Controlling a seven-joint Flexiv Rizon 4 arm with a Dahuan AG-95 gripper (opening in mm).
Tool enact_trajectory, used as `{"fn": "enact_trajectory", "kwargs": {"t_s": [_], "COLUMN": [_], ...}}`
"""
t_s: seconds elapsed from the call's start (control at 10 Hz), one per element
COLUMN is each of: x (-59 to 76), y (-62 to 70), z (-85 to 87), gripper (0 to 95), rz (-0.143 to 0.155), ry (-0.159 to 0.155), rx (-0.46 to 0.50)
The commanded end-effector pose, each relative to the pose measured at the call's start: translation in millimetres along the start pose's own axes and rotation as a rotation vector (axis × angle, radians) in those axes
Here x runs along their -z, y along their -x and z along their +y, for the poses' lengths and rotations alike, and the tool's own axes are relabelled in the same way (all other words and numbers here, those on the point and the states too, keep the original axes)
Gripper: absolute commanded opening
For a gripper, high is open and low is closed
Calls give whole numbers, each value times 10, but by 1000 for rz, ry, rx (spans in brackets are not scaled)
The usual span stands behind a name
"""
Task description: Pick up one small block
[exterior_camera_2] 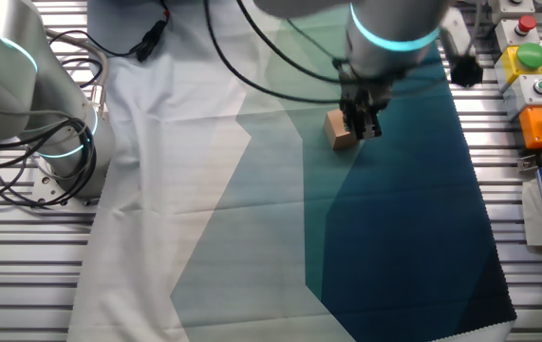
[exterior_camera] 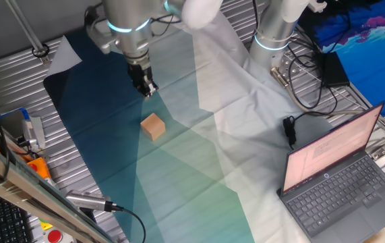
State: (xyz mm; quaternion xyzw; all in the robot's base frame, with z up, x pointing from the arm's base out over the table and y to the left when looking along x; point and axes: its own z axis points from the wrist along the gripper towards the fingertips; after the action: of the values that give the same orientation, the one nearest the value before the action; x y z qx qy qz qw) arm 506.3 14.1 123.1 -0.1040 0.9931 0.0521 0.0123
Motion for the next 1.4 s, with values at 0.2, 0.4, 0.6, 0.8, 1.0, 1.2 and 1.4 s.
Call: {"fn": "enact_trajectory", "kwargs": {"t_s": [0.2, 0.4, 0.6, 0.8, 1.0, 1.2, 1.4], "x": [-138, -168, -200, -249, -295, -341, -405], "y": [48, 74, 123, 158, 189, 196, 196], "z": [0, 43, 136, 237, 312, 330, 335], "gripper": [0, 0, 760, 950, 950, 950, 950], "rz": [-5, -3, -2, 9, 12, 11, 10], "ry": [34, 30, 36, 30, 28, 14, 10], "rx": [127, 77, 50, 14, -13, -15, -13]}}
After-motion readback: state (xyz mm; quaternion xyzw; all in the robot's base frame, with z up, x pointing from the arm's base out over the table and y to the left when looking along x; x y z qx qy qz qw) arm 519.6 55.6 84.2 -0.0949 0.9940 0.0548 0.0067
